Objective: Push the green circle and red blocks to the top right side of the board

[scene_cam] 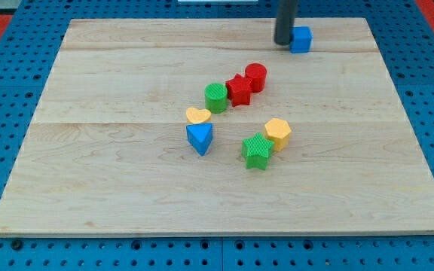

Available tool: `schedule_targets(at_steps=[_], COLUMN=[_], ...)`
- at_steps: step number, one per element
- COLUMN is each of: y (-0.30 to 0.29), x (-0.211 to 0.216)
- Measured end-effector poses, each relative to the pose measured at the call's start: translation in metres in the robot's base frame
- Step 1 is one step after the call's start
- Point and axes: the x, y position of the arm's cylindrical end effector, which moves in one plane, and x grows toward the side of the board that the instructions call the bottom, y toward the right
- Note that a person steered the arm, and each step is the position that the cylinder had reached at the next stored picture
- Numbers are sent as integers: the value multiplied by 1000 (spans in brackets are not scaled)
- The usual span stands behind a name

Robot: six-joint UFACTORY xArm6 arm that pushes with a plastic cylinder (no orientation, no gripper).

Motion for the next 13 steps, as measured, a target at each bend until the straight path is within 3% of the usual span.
schedule_targets(at_steps=[2, 4, 5, 6, 12, 13], y=[22, -137, -179, -169, -5, 8], x=[145, 210, 193, 176, 88, 112])
